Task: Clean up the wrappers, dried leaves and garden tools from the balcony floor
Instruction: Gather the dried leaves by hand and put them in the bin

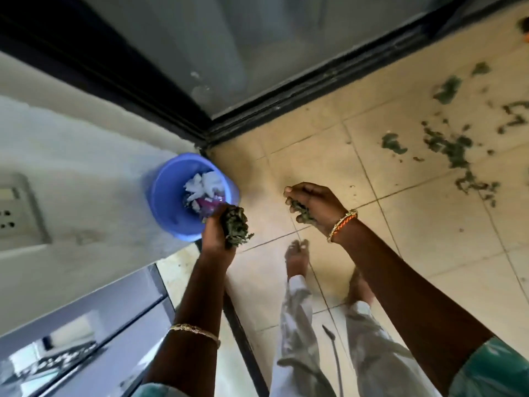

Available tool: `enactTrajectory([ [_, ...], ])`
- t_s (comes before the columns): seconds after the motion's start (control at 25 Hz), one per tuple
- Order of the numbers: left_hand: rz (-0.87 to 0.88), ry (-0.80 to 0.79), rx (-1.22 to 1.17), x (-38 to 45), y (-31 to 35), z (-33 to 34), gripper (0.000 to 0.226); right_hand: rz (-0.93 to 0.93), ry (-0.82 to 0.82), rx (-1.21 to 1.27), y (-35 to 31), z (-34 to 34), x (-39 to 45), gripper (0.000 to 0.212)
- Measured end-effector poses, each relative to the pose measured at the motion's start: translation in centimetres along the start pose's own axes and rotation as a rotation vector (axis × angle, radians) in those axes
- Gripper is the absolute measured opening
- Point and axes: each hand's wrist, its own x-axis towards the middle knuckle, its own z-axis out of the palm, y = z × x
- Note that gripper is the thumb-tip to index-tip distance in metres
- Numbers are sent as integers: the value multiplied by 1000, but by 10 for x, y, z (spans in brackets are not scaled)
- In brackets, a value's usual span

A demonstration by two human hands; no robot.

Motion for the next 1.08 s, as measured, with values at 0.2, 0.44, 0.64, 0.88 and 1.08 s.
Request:
enactTrajectory([
  [0.2, 30, 106, -375, 40, 37, -85, 27, 200, -121, -48, 20, 113, 68, 16],
  [0.44, 94, 294, -423, 80, 50, -143, 26, 288, 4, -32, 52, 197, 149, 19],
  [0.64, -13, 484, -392, 85, 65, -159, 45, 320, 32, 96, 61, 221, 167, 17],
  [0.88, 155, 799, 173, 93, 69, -150, 50, 275, 70, -122, 46, 201, 148, 30],
  [1.08, 381, 624, 315, 78, 50, -66, 28, -54, 301, -272, 11, 127, 117, 33],
])
